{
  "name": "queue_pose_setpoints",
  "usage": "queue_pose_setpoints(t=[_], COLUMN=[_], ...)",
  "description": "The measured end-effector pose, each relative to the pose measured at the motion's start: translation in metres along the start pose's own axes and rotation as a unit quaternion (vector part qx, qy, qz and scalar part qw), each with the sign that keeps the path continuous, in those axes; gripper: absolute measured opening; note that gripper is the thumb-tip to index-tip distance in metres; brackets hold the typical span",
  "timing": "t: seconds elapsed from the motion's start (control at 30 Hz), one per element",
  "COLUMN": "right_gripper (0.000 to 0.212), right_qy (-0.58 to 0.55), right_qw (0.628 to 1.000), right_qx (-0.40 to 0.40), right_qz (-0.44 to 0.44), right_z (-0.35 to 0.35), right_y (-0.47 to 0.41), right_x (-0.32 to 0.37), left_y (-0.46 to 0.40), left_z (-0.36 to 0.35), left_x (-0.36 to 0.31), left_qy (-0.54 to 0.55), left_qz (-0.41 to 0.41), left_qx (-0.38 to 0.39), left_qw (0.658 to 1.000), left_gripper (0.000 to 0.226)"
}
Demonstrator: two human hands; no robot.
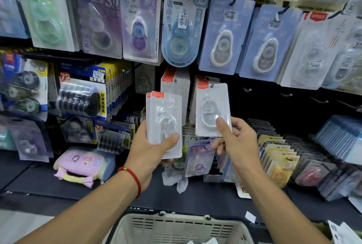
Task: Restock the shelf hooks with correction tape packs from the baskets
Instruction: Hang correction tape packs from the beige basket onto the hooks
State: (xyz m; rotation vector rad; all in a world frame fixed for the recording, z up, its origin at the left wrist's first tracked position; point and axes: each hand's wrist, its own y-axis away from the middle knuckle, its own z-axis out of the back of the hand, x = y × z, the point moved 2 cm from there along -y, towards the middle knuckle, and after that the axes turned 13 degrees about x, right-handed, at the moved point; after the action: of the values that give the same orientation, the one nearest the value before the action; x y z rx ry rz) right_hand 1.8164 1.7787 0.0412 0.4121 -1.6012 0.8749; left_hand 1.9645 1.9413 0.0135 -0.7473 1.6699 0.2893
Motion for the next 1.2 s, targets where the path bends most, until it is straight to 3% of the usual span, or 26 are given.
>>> queue_pose_setpoints(t=[0.17,0.3,0.4,0.6,0.73,0.83,0.93,1.03,1.2], right_gripper=[0.038,0.016,0.018,0.027,0.039,0.037,0.020,0.011,0.019], right_qy=[0.092,0.138,0.156,0.149,0.061,0.006,0.004,0.004,-0.046], right_qw=[0.986,0.976,0.963,0.968,0.981,0.991,0.997,0.999,0.998], right_qx=[-0.015,0.108,0.192,0.180,0.142,0.071,0.028,0.019,0.036], right_qz=[-0.142,-0.132,-0.103,-0.095,-0.120,-0.110,-0.072,-0.049,-0.040], right_z=[0.001,-0.010,-0.025,-0.030,-0.029,-0.019,-0.006,0.001,-0.004], right_y=[0.005,0.016,0.024,0.026,0.023,0.019,0.016,0.013,0.012], right_x=[-0.024,-0.030,-0.029,-0.031,-0.031,-0.026,-0.020,-0.013,-0.006], left_y=[0.001,0.003,0.003,0.006,0.008,0.007,0.004,0.002,0.003], left_z=[0.000,-0.004,-0.007,-0.010,-0.013,-0.011,-0.006,-0.003,-0.003], left_x=[0.003,0.004,0.005,0.004,0.002,0.002,0.005,0.007,0.007], left_qy=[-0.009,-0.014,-0.006,0.013,0.039,0.034,0.038,0.038,0.034], left_qz=[-0.002,-0.002,0.005,0.009,0.024,0.036,0.057,0.064,0.067], left_qx=[0.016,0.033,0.064,0.082,0.099,0.073,0.034,0.022,0.024], left_qw=[1.000,0.999,0.998,0.996,0.994,0.996,0.997,0.997,0.997], left_gripper=[0.049,0.057,0.062,0.066,0.050,0.030,0.023,0.024,0.025])
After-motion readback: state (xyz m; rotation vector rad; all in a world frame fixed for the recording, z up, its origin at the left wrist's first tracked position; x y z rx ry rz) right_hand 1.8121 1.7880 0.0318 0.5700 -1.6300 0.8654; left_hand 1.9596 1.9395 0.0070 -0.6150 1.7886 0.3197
